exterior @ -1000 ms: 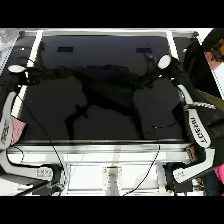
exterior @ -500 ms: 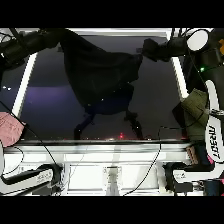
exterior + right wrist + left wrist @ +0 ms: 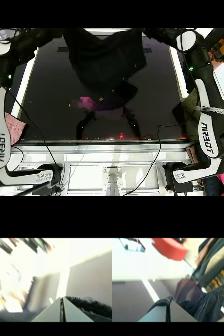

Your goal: Fold the clothes and pants, and hang the long-sleeved shirts on hangers.

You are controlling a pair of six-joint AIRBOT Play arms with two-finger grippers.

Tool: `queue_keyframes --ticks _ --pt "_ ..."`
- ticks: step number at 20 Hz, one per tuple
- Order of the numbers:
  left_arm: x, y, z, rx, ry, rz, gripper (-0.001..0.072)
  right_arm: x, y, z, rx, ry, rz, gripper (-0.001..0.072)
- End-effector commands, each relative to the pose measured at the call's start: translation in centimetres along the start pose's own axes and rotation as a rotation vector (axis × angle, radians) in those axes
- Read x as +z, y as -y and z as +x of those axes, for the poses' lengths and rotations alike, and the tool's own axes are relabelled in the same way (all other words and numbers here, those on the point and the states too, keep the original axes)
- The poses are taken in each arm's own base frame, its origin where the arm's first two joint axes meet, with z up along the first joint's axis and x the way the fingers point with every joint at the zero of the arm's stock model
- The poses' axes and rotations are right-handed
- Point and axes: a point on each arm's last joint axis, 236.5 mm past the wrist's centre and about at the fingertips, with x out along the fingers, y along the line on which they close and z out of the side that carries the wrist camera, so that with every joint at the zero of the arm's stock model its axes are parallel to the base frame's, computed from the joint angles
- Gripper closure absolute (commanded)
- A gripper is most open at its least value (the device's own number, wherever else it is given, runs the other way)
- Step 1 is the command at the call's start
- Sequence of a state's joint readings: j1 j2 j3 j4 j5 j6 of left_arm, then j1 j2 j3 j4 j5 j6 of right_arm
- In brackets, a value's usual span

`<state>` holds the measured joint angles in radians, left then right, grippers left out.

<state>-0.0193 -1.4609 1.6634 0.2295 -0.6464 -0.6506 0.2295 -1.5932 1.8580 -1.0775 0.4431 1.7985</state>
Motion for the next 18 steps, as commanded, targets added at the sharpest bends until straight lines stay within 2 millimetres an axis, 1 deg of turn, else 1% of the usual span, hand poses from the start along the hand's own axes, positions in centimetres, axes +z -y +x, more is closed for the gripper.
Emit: queue_keyframes --ticks 1,2,3,4,5,6,7,8,9,10,11,12,13,14,15,16,17,18 --pt "4.2 0.9 1.4 -0.017 0.096 0.033 0.0703 4.5 -0.7 0.8 0.075 0.238 0.099 0.0682" --pt "5.1 1.1 1.6 -0.025 0.112 0.026 0.0702 4.1 -0.1 1.2 0.064 0.228 0.105 0.0683" --pt "5.4 1.2 1.7 -0.03 0.118 0.023 0.0702 3.9 0.8 1.5 0.052 0.221 0.112 0.0682" --pt "5.1 0.9 1.9 -0.03 0.11 0.025 0.0704 3.5 1.5 1.9 0.044 0.203 0.134 0.0682" --pt "4.0 0.7 2.1 -0.037 0.072 0.043 0.0704 2.9 2.3 2.1 0.034 0.175 0.161 0.0683" --pt "2.1 0.6 2.4 -0.054 0.007 0.051 0.0703 2.1 3.3 2.3 0.014 0.127 0.174 0.0683" --pt "-0.1 0.5 2.6 -0.077 -0.069 0.035 0.0702 0.7 4.5 2.2 -0.016 0.049 0.171 0.0683" --pt "-2.7 0.8 2.7 -0.115 -0.156 0.006 0.0701 -1.0 6.0 1.9 -0.054 -0.048 0.173 0.0682" --pt "-5.6 1.1 2.6 -0.159 -0.256 -0.017 0.0702 -3.1 7.9 1.1 -0.102 -0.168 0.161 0.0682" --pt "-8.5 1.4 2.3 -0.2 -0.352 -0.017 0.0701 -5.2 9.8 -0.1 -0.154 -0.29 0.139 0.0683" --pt "-10.9 1.0 1.9 -0.207 -0.438 -0.022 0.0702 -7.3 11.9 -1.8 -0.207 -0.419 0.092 0.0683" --pt "-13.4 0.2 1.5 -0.177 -0.529 -0.025 0.0702 -9.7 14.1 -4.2 -0.268 -0.569 0.045 0.0683" --pt "-16.0 -1.2 0.8 -0.122 -0.635 0.009 0.0702 -11.7 16.0 -6.9 -0.324 -0.715 -0.009 0.0683" --pt "-18.5 -2.8 -0.3 -0.054 -0.744 0.056 0.0702 -13.2 17.6 -9.3 -0.378 -0.828 -0.031 0.0683" --pt "-20.6 -3.8 -1.5 -0.003 -0.838 0.067 0.0702 -14.8 18.6 -11.4 -0.405 -0.934 -0.04 0.0683" --pt "-22.7 -4.0 -2.8 0.014 -0.931 0.053 0.0702 -16.1 19.3 -13.1 -0.429 -1.014 -0.032 0.0683" --pt "-24.7 -3.3 -4.0 -0.008 -1.003 0.024 0.0702 -17.6 20.2 -14.6 -0.46 -1.093 -0.029 0.0683" --pt "-26.9 -2.5 -4.9 -0.029 -1.067 -0.022 0.0703 -18.8 21.2 -15.8 -0.494 -1.148 -0.024 0.0683"
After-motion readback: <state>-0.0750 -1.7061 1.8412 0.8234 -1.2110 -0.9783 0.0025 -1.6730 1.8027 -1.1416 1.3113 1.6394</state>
